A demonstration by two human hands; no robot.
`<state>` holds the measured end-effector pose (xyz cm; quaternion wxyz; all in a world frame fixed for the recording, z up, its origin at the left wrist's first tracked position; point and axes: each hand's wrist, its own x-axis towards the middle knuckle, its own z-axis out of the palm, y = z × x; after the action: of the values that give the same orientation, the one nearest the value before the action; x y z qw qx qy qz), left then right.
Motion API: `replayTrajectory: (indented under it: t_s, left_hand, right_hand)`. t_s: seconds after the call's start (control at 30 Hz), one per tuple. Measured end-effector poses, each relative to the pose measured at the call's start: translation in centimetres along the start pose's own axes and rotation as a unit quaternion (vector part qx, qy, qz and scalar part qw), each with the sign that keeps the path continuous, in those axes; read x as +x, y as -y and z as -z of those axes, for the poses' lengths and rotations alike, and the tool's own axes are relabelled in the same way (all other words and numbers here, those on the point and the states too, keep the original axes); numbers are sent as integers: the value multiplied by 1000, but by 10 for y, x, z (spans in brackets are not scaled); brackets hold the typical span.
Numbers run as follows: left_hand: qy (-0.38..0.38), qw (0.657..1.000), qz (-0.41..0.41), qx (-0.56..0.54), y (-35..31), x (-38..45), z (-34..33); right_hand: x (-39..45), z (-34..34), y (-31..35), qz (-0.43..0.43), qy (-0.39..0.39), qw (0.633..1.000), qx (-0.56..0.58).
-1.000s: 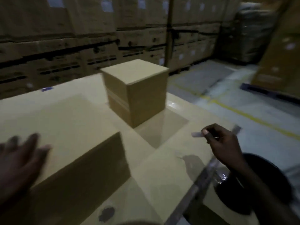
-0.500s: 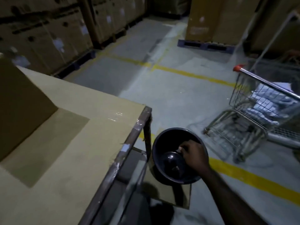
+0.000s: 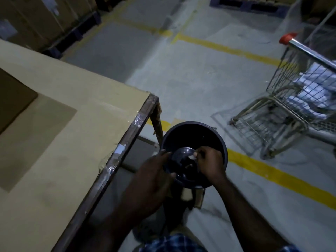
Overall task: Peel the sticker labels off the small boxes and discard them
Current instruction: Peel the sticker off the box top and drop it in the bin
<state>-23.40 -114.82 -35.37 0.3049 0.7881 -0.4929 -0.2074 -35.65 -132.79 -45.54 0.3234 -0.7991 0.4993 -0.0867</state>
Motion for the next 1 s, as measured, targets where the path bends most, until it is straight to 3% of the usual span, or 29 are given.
replayTrajectory:
  t_s: [0.07, 0.17, 0.4, 0.63, 1.0]
  left_hand:
    - [80, 994, -46, 53, -6, 28, -21]
    - [134, 967, -122, 178, 9, 59, -52]
    - [276, 945, -43, 170, 21, 84, -88]
    - [277, 948, 11, 154, 25, 89, -80]
    - [231, 964, 48, 119, 40, 73, -48]
  right_hand:
    - [-6, 6, 7, 30, -19, 999, 12]
    - [-11, 12, 11, 51, -32, 998, 13]
    - [-4, 16, -3, 24, 2, 999, 32]
    - [5, 13, -15, 20, -35, 998, 38]
    - [15, 13, 4, 3, -22, 999, 35]
